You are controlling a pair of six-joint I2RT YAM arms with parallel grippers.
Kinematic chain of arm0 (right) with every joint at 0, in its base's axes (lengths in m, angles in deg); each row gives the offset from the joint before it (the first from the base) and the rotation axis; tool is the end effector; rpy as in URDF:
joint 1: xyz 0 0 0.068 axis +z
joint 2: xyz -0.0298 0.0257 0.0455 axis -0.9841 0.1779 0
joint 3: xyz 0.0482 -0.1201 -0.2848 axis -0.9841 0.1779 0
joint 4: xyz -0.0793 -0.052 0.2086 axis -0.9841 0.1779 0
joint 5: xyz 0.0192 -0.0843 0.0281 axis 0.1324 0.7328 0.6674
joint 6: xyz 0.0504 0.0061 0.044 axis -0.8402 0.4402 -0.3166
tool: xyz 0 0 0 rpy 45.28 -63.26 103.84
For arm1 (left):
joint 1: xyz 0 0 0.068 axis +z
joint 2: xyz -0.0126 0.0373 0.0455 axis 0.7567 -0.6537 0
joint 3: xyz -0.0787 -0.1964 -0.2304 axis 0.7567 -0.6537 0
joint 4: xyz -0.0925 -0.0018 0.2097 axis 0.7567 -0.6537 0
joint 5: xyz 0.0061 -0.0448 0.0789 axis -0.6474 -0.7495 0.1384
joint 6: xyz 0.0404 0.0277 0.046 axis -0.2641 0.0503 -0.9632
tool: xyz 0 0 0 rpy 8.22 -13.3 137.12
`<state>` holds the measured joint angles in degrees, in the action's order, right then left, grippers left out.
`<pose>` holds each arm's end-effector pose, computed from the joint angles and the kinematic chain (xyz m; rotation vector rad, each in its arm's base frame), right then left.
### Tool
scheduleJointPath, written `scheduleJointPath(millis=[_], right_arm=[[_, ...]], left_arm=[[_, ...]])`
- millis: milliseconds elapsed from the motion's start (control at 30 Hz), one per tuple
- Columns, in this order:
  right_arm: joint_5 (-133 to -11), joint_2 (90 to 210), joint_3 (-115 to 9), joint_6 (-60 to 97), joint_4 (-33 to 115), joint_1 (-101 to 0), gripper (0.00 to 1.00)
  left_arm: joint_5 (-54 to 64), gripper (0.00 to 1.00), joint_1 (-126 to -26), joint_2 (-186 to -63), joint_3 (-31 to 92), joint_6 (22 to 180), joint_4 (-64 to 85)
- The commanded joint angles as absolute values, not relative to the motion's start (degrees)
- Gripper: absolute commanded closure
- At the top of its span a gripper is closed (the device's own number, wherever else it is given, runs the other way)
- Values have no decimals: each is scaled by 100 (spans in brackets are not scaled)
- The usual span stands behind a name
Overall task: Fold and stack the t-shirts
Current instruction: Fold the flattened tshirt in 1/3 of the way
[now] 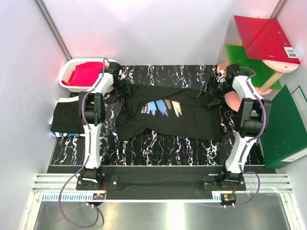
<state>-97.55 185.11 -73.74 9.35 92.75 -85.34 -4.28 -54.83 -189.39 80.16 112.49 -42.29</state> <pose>0.4097 -0.0110 0.2587 0.3995 2.7418 0.8488 0.5130 -0.0672 0.1804 -0.3378 2.7999 -0.5515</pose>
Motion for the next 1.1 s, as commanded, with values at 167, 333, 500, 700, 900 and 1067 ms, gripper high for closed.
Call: scheduleJointPath(millis=[167, 333, 500, 700, 900, 1067], right_arm=[[-9314, 18365, -7488, 1038, 9324, -8476, 0], [-9217, 18321, -7444, 1064, 9333, -8476, 0], [-8526, 18312, -7338, 1161, 9359, -8336, 0], [-7058, 18408, -7303, 1240, 9508, -8011, 0], [-5932, 18540, -7364, 1214, 9429, -7642, 1], [-4930, 18829, -7487, 1249, 9394, -7422, 12]], left_arm=[[-192, 1, -5506, -18202, 7438, 10821, -4287], [377, 1, -5779, -17271, 6982, 10548, -4174], [783, 1, -5867, -16356, 6401, 10496, -3980], [634, 1, -5920, -15899, 5680, 10487, -3936], [529, 1, -5929, -15784, 5293, 10495, -3901], [467, 1, -5929, -15705, 5258, 10478, -3909]])
